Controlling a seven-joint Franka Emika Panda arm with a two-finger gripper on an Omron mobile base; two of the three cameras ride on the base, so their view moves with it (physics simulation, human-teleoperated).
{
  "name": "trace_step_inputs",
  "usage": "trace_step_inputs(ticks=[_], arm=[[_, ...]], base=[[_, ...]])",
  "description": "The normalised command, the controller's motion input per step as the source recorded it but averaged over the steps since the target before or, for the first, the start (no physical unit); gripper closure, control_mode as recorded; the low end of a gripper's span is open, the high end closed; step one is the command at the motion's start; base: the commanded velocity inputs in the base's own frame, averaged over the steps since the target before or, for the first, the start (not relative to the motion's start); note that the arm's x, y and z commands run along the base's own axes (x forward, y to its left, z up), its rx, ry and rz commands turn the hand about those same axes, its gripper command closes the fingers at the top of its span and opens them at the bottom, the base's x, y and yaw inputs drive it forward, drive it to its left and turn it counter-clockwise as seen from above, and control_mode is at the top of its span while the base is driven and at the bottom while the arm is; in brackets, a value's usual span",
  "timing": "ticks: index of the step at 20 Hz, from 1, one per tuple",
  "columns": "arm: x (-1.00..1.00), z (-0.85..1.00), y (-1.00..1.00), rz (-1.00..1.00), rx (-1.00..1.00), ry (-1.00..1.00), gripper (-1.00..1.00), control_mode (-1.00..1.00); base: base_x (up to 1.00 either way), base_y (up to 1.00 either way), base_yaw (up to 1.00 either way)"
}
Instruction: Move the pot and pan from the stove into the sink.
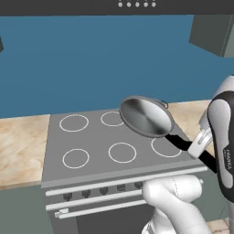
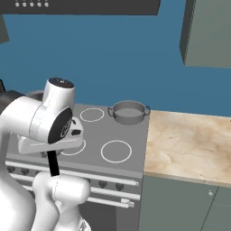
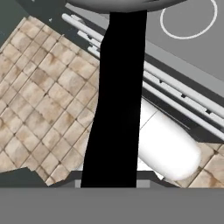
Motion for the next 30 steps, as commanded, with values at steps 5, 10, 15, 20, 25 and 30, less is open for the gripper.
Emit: trace_step_inputs(ticks=[5, 10, 15, 20, 25, 30], arm=[[0.0, 0.0, 0.0, 0.0, 0.0, 0.0, 1.0, -1.0], [-0.04, 0.0, 0.0, 0.0, 0.0, 0.0, 1.0, 1.0], [0.0, 0.0, 0.0, 0.0, 0.0, 0.0, 1.0, 1.0], [0.0, 0.0, 0.0, 0.0, 0.0, 0.0, 1.0, 1.0], [0.0, 0.0, 0.0, 0.0, 0.0, 0.0, 1.0, 1.0], [0.0, 0.0, 0.0, 0.0, 0.0, 0.0, 1.0, 1.0]], base=[[0.0, 0.0, 0.0], [-0.38, -0.06, 0.0], [-0.67, -0.06, 0.0], [-0.2, -0.13, 0.16], [0.0, -0.15, 0.36], [0.0, -0.06, 0.4]])
